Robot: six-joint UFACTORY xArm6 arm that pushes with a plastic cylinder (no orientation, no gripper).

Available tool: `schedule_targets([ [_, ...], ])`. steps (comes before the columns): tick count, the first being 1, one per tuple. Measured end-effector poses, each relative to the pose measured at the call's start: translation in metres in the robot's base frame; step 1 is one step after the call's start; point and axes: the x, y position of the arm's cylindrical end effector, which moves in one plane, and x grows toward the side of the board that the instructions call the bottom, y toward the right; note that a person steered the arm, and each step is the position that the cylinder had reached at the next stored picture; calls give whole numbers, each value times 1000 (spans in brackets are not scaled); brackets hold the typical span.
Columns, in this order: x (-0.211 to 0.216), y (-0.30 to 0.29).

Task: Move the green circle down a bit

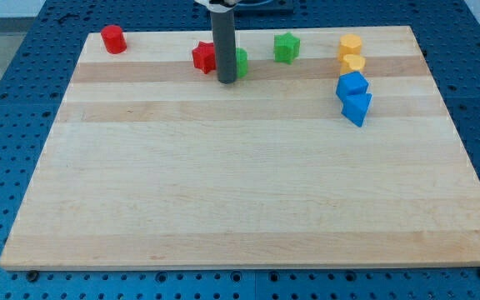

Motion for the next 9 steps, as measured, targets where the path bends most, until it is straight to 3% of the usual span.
schedule_targets([
  [9,-25,23],
])
